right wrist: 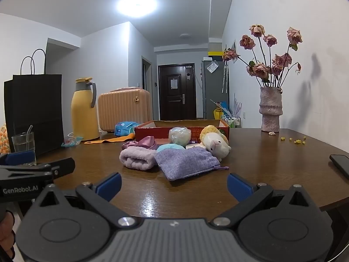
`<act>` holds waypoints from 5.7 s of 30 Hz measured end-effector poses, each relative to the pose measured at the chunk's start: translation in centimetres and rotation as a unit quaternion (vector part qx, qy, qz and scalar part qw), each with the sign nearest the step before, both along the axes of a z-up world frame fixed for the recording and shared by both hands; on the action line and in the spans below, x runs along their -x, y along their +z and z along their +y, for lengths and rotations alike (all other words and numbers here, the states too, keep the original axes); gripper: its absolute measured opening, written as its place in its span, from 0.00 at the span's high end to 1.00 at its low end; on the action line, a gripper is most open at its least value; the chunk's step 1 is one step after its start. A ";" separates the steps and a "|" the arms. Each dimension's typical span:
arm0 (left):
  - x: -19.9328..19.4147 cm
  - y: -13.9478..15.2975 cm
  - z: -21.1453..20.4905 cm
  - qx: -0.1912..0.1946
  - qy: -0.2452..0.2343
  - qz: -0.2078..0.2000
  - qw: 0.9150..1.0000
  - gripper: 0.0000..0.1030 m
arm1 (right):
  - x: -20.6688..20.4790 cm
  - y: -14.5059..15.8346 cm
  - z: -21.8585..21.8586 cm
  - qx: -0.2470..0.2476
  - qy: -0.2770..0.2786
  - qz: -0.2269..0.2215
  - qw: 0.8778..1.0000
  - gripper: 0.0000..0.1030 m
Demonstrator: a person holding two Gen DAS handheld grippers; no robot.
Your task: Organize soft objects
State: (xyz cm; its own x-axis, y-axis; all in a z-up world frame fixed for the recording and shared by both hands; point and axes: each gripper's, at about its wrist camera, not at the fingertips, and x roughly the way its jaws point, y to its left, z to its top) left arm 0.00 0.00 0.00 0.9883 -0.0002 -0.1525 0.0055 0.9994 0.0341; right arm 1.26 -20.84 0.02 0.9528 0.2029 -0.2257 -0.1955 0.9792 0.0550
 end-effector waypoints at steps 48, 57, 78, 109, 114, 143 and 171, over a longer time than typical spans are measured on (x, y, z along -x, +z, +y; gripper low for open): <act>0.0 0.0 0.0 0.000 0.000 0.002 1.000 0.00 | 0.1 -0.5 0.1 0.000 -0.001 0.000 1.000 0.00; -0.7 -0.1 0.5 0.007 0.001 0.009 1.000 0.00 | 0.0 -0.3 -0.1 0.007 -0.003 -0.006 1.000 0.00; -14.3 0.9 0.7 0.008 -0.014 0.086 0.996 0.00 | -13.9 1.3 -1.5 -0.029 0.057 0.067 0.996 0.27; -28.4 -1.3 7.8 0.199 -0.152 0.276 0.928 0.68 | -26.7 -1.3 6.0 -0.093 0.105 0.212 0.967 0.59; -25.9 -0.3 7.7 0.200 -0.162 0.254 0.932 0.74 | -25.5 -0.6 5.8 -0.103 0.130 0.207 0.964 0.81; -62.9 5.4 5.2 0.097 -0.052 0.273 0.956 0.53 | -67.4 2.2 9.3 -0.048 0.100 0.316 0.942 0.70; -35.6 20.8 5.1 0.035 -0.073 0.123 0.989 0.15 | -39.6 21.4 -6.9 -0.033 0.043 0.113 0.992 0.28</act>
